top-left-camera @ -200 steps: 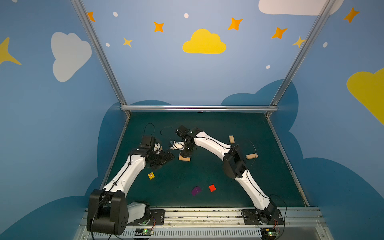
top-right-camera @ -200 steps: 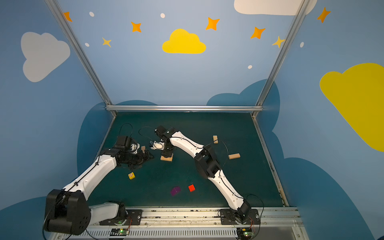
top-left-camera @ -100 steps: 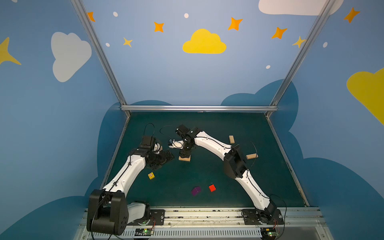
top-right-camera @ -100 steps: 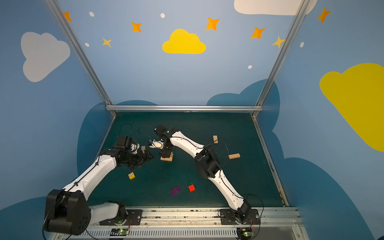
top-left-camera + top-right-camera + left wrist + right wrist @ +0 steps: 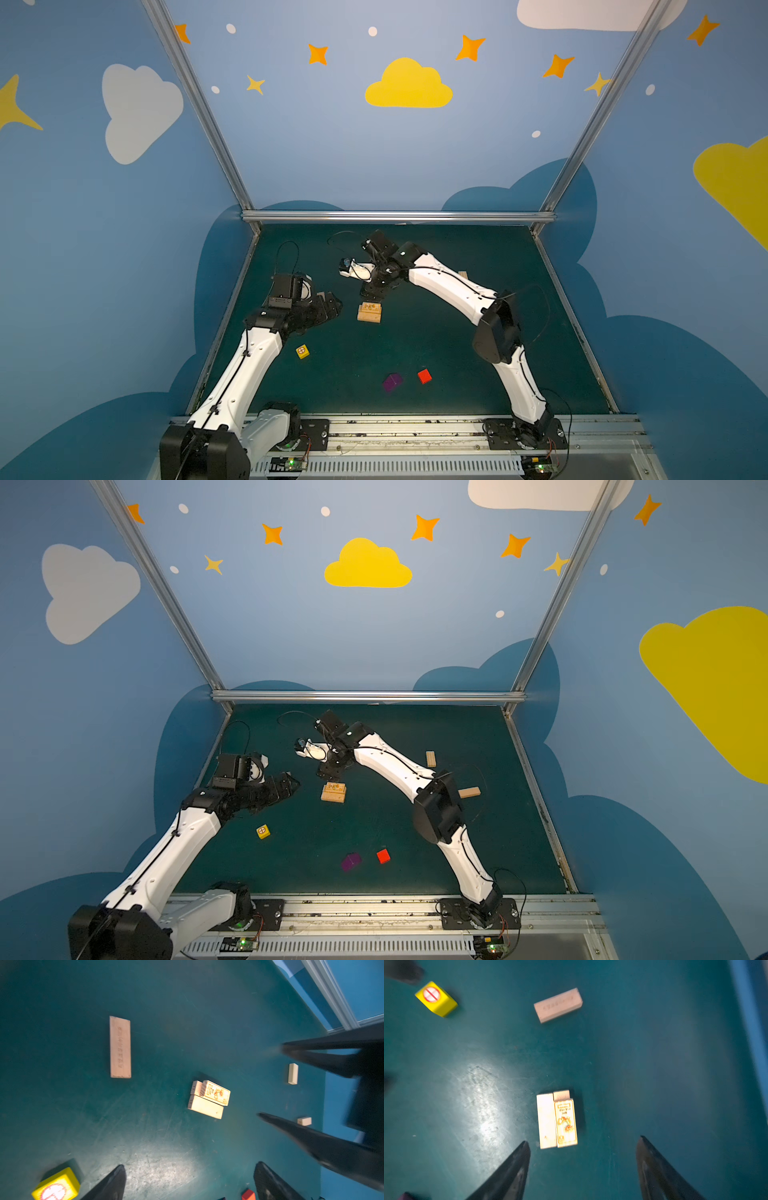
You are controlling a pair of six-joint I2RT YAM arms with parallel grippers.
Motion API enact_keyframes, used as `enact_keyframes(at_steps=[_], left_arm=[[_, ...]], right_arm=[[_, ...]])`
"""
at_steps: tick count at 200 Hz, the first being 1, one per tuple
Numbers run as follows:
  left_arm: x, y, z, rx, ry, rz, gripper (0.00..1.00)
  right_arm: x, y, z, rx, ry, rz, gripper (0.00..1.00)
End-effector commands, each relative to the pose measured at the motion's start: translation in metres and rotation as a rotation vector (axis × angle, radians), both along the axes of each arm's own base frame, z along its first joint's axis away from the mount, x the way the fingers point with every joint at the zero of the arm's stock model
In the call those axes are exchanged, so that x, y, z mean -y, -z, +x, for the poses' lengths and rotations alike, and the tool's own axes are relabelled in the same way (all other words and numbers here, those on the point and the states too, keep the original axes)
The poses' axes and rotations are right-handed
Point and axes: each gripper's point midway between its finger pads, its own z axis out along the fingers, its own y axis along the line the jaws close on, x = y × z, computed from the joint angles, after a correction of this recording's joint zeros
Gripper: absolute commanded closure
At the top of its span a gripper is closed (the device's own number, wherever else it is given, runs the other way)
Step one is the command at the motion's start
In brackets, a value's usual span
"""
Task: Build the wood block tower
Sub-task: 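Open the right gripper and lift it off the Dragon block, then move the right gripper over a plain wooden block while the left arm reaches farther out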
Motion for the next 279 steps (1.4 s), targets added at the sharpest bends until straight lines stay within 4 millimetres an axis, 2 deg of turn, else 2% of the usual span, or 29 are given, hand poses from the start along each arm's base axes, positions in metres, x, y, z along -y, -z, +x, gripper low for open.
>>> enact_keyframes(at_steps=[1, 20, 34, 56, 67, 88, 109, 130, 153, 191, 210, 239, 279], left_arm=[[-0.009, -0.002, 0.005, 0.031, -0.015, 0.052, 0.06], [-0.009, -0.002, 0.005, 0.032, -0.019, 0.052, 0.11], [-0.011, -0.001, 0.007, 0.039, -0.041, 0.068, 0.19], [-0.012, 0.005, 0.009, 0.01, -0.09, 0.106, 0.24], [-0.005, 0.005, 0.01, -0.003, -0.09, 0.108, 0.27], [0.015, 0.0, 0.015, -0.003, -0.057, 0.143, 0.27], [0.039, -0.013, 0.026, 0.008, -0.015, 0.172, 0.27], [0.069, -0.029, 0.039, 0.021, 0.033, 0.186, 0.25], [0.108, -0.04, 0.057, 0.043, 0.1, 0.179, 0.25], [0.178, -0.052, 0.08, 0.057, 0.208, 0.172, 0.24], [0.21, -0.05, 0.083, 0.066, 0.263, 0.193, 0.24], [0.247, -0.039, 0.092, 0.062, 0.329, 0.189, 0.24], [0.285, -0.045, 0.118, 0.079, 0.421, 0.181, 0.24]], right_arm=[[0.012, -0.032, 0.007, 0.024, 0.066, 0.101, 0.25], [0.029, -0.044, 0.011, 0.031, 0.138, 0.12, 0.25], [0.047, -0.047, 0.014, 0.037, 0.203, 0.112, 0.25], [0.078, -0.048, 0.019, 0.04, 0.306, 0.106, 0.25], [0.096, -0.052, 0.021, 0.047, 0.38, 0.115, 0.26], [0.13, -0.059, 0.022, 0.031, 0.517, 0.146, 0.25], [0.167, -0.072, 0.023, -0.033, 0.743, 0.22, 0.26], [0.199, -0.085, 0.006, -0.207, 0.889, 0.378, 0.26], [0.235, -0.084, -0.008, -0.23, 0.984, 0.475, 0.26], [0.29, -0.076, -0.018, -0.25, 1.123, 0.561, 0.3], [0.304, -0.068, -0.02, -0.208, 1.163, 0.515, 0.31], [0.318, -0.06, -0.02, -0.171, 1.217, 0.479, 0.34], [0.333, -0.042, 0.003, -0.193, 1.305, 0.5, 0.41]])
